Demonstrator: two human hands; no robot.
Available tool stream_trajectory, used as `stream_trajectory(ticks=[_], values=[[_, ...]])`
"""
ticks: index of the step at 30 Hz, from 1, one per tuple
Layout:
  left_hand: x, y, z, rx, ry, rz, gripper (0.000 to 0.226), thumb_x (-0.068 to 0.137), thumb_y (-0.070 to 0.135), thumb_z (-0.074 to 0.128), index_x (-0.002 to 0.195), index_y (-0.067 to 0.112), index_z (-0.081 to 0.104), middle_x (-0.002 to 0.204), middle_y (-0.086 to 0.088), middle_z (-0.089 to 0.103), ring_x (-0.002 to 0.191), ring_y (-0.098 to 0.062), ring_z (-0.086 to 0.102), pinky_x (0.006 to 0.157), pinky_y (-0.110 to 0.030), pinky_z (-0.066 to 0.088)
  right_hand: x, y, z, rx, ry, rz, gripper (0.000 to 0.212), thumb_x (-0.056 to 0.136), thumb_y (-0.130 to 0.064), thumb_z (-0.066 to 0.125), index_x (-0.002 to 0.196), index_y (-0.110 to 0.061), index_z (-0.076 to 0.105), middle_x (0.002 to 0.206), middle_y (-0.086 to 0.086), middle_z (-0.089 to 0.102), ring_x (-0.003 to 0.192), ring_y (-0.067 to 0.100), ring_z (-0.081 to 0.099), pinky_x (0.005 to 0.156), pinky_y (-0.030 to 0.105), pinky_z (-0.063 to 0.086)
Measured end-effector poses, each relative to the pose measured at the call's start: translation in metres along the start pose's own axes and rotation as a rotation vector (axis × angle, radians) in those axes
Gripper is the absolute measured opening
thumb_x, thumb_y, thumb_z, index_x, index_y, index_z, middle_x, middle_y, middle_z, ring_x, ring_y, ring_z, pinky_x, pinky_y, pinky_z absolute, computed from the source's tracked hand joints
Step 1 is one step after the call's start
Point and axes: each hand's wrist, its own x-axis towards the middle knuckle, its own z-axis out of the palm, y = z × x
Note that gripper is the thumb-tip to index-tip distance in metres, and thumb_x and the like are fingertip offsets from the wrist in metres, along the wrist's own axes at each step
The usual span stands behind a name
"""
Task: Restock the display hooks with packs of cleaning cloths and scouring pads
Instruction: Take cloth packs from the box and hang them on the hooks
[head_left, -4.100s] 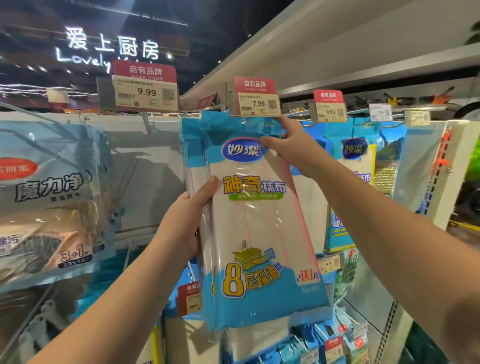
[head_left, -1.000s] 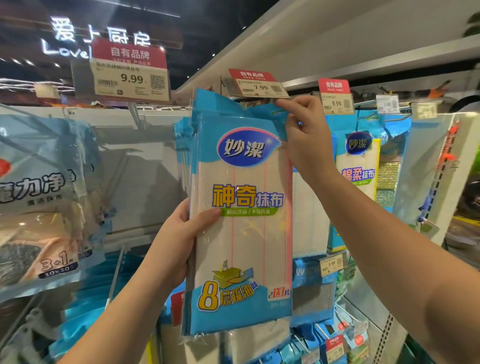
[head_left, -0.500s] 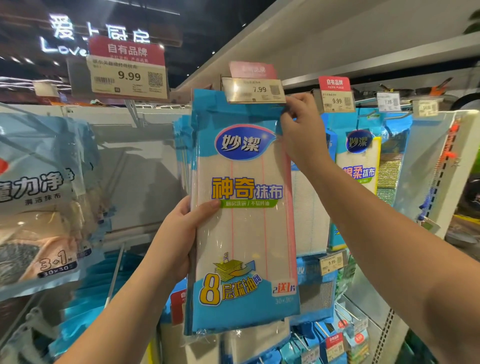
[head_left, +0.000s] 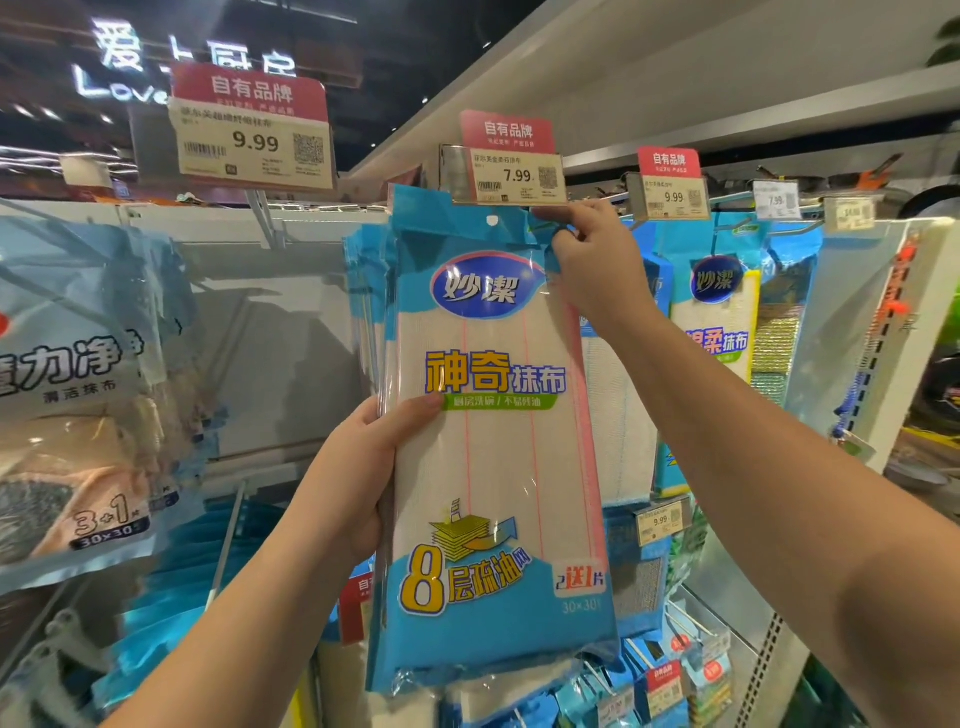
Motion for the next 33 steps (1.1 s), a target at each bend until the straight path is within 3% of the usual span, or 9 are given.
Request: stream_trajectory(ticks=[3, 10, 13, 16, 23, 25, 29, 31, 33], values=[[-0.001, 0.001, 0.001, -0.011, 0.002, 0.000, 0.048, 0.084, 0.032, 0.069, 0.128, 0.018, 0.058, 0.108, -0.009, 0.077, 0.093, -0.030, 0.076, 0.078, -0.048, 0.059, 0.002, -0.003, -0.001, -0.042, 0.021, -0.033, 0.038, 0.099, -0.006, 0.043, 0.125, -0.018, 0.066, 0.115, -0.004, 0.048, 0.089, -0.005, 0.050, 0.074, 0.005, 0.044], [-0.005, 0.007, 0.004, -0.025, -0.032, 0.005, 0.060, 0.072, 0.037, 0.071, 0.128, 0.018, 0.059, 0.110, -0.010, 0.076, 0.097, -0.033, 0.075, 0.082, -0.050, 0.059, 0.007, -0.008, -0.008, -0.091, 0.050, -0.040, 0.042, 0.098, -0.007, 0.042, 0.129, -0.024, 0.065, 0.113, -0.004, 0.048, 0.089, 0.000, 0.049, 0.069, -0.003, 0.036], [-0.003, 0.007, 0.005, -0.043, -0.045, -0.035, 0.062, 0.074, 0.038, 0.072, 0.131, 0.017, 0.060, 0.114, -0.012, 0.075, 0.102, -0.036, 0.073, 0.092, -0.056, 0.056, 0.010, -0.009, -0.008, -0.143, 0.018, -0.013, 0.040, 0.099, -0.010, 0.042, 0.130, -0.024, 0.064, 0.120, -0.003, 0.049, 0.096, 0.004, 0.047, 0.070, 0.003, 0.036], [-0.003, 0.005, 0.004, -0.070, -0.043, -0.068, 0.064, 0.073, 0.037, 0.072, 0.132, 0.016, 0.061, 0.115, -0.014, 0.075, 0.102, -0.036, 0.073, 0.090, -0.053, 0.056, 0.012, -0.005, -0.005, -0.163, -0.006, 0.013, 0.040, 0.098, -0.012, 0.042, 0.130, -0.023, 0.065, 0.128, -0.001, 0.053, 0.103, 0.008, 0.051, 0.081, 0.016, 0.040], [-0.001, 0.002, 0.001, -0.100, -0.024, -0.060, 0.051, 0.084, 0.033, 0.069, 0.132, 0.015, 0.061, 0.116, -0.015, 0.074, 0.105, -0.038, 0.072, 0.092, -0.056, 0.056, 0.014, -0.004, 0.003, -0.160, -0.056, 0.040, 0.037, 0.099, -0.014, 0.044, 0.127, -0.023, 0.065, 0.131, 0.002, 0.052, 0.092, 0.011, 0.055, 0.073, 0.017, 0.043], [0.005, 0.002, 0.004, -0.108, 0.017, -0.048, 0.046, 0.089, 0.029, 0.068, 0.131, 0.014, 0.062, 0.115, -0.015, 0.074, 0.103, -0.038, 0.072, 0.087, -0.054, 0.058, 0.012, -0.001, 0.006, -0.115, -0.061, 0.088, 0.032, 0.100, -0.019, 0.046, 0.124, -0.026, 0.065, 0.130, 0.004, 0.054, 0.084, 0.012, 0.060, 0.065, 0.017, 0.048], [0.018, 0.004, 0.004, -0.087, 0.131, 0.012, 0.035, 0.094, 0.024, 0.066, 0.126, 0.013, 0.063, 0.107, -0.014, 0.077, 0.092, -0.034, 0.076, 0.068, -0.045, 0.062, -0.028, 0.006, 0.009, -0.038, -0.070, 0.133, 0.043, 0.099, -0.039, 0.055, 0.140, -0.027, 0.049, 0.125, 0.003, 0.042, 0.084, -0.003, 0.056, 0.078, 0.007, 0.047], [0.023, 0.005, 0.002, -0.062, 0.168, 0.047, 0.032, 0.094, 0.022, 0.067, 0.124, 0.013, 0.063, 0.105, -0.014, 0.077, 0.091, -0.033, 0.076, 0.074, -0.047, 0.062, -0.060, 0.012, 0.015, -0.028, -0.151, 0.177, 0.058, 0.092, -0.052, 0.060, 0.144, -0.033, 0.041, 0.131, 0.004, 0.041, 0.102, 0.009, 0.057, 0.099, 0.031, 0.048], [0.026, 0.006, 0.002, -0.046, 0.182, 0.063, 0.028, 0.094, 0.021, 0.067, 0.121, 0.013, 0.064, 0.103, -0.013, 0.077, 0.089, -0.032, 0.076, 0.073, -0.046, 0.062, -0.089, 0.014, 0.023, -0.018, -0.253, 0.232, 0.068, 0.089, -0.057, 0.063, 0.147, -0.036, 0.036, 0.142, 0.005, 0.043, 0.118, 0.020, 0.054, 0.105, 0.046, 0.045]])
